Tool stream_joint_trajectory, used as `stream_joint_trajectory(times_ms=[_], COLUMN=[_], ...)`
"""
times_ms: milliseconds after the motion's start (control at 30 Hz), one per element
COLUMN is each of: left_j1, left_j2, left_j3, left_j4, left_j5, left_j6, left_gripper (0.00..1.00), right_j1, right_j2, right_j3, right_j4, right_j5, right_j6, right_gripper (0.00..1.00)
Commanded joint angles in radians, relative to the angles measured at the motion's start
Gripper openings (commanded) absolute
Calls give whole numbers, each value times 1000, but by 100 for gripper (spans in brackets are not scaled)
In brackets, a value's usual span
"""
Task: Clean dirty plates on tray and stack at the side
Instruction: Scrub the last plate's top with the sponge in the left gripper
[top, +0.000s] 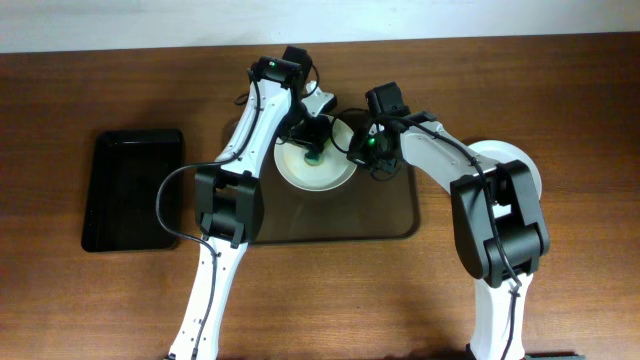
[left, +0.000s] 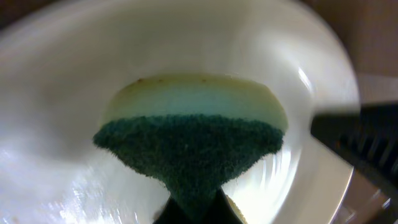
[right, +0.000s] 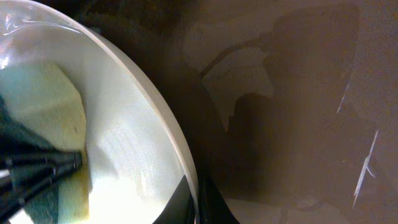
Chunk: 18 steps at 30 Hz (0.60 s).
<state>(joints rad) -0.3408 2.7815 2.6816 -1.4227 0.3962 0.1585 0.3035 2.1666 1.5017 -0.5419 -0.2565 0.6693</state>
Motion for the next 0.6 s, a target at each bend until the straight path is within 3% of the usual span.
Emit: stream_joint_trajectory(times_ms=[0,167,300,467,567], left_j1=[7,48,74,86,73], left_j2=[63,63,63,63,63], left_j3=[-19,-19,-19,-19,-20], left_j4=[88,59,-64,-246,-266], left_j5=[-111,-373,-476,-426,-177], left_j6=[-94,-329,-371,-362,-144], left_gripper=[1,1,1,1,1], right_j1=[-2,-2,-2,-2,-2], right_j2=[73,73,73,73,73], right_j3=[-28,-28,-28,-28,-28], right_j4=[-18,-18,-16,-11,-11], right_j5=[58,58,58,58,57], right_j6=[0,0,0,0,0], right_gripper=[4,4,4,4,4])
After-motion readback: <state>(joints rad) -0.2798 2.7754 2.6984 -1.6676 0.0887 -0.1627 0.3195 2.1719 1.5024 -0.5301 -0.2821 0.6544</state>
